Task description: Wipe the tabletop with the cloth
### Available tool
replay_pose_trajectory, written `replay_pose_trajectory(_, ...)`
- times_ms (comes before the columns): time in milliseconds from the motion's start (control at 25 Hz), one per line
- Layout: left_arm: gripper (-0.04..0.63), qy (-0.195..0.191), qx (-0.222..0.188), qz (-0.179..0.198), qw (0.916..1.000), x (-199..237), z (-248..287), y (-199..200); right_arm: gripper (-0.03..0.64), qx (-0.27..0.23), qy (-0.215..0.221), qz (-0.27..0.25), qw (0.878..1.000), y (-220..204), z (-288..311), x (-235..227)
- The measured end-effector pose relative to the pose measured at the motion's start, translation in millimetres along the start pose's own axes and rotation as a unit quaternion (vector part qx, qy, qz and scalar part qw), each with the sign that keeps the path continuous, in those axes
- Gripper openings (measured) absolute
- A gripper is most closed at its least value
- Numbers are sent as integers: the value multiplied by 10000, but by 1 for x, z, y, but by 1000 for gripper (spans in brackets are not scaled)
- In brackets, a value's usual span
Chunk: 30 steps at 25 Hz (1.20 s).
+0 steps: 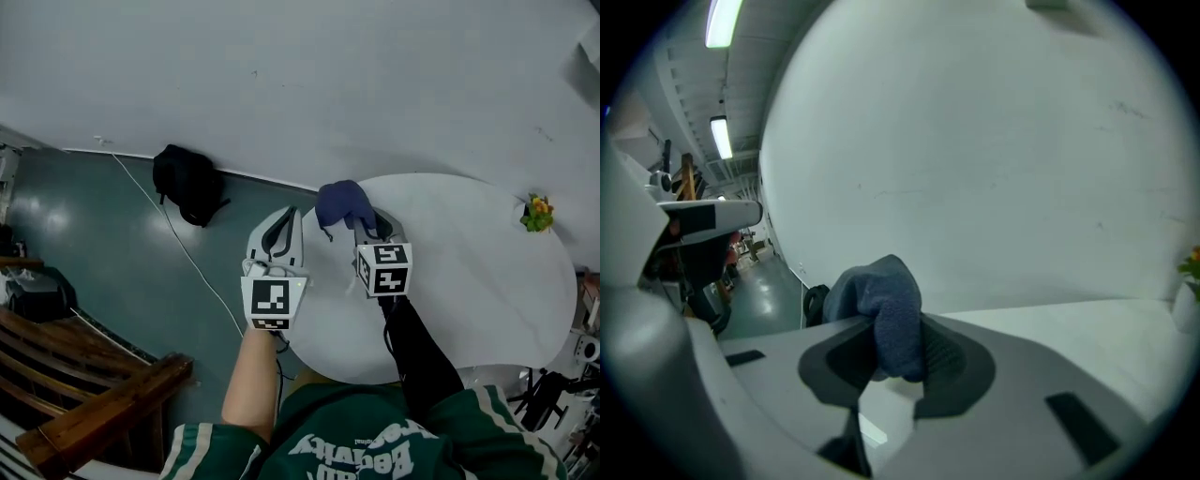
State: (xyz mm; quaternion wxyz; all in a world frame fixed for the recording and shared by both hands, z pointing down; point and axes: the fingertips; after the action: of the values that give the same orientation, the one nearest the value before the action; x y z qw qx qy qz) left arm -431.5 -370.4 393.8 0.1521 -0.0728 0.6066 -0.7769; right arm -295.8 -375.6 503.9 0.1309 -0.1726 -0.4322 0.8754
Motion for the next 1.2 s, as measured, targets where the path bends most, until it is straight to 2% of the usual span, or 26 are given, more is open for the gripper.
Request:
replay_pose_trajectory(200, 0, -129, 136, -61, 9998, -1, 24, -25, 97, 327, -84, 281, 9990, -19, 36, -6)
replay_pose_trajectory(320, 0, -235, 164, -36, 9996, -6, 37, -33, 97, 449, -184, 192, 9986, -24, 47, -13)
replay_pose_trajectory(600, 0, -380, 259, 25, 9989, -38, 52, -40, 97, 424, -497, 332, 9973, -33, 33, -49)
replay_pose_trajectory(880, 0, -490, 245, 94, 9985, -105, 67, -30, 95, 396, -852, 614, 9937, -47, -11, -122)
replay_pose_trajectory(1200, 0, -744, 221, 223, 9967, -215, 99, -11, 95, 301, -1440, 970, 9844, -66, -78, -245)
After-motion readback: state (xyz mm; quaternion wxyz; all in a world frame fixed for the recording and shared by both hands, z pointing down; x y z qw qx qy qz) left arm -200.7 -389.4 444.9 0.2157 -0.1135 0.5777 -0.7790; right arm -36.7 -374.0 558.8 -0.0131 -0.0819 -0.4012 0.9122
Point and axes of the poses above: the fingertips, and each gripper's own axes: z forward along the fingers, x to its left, y out of its top, and after that the axes turned 7 degrees about y, right-handed
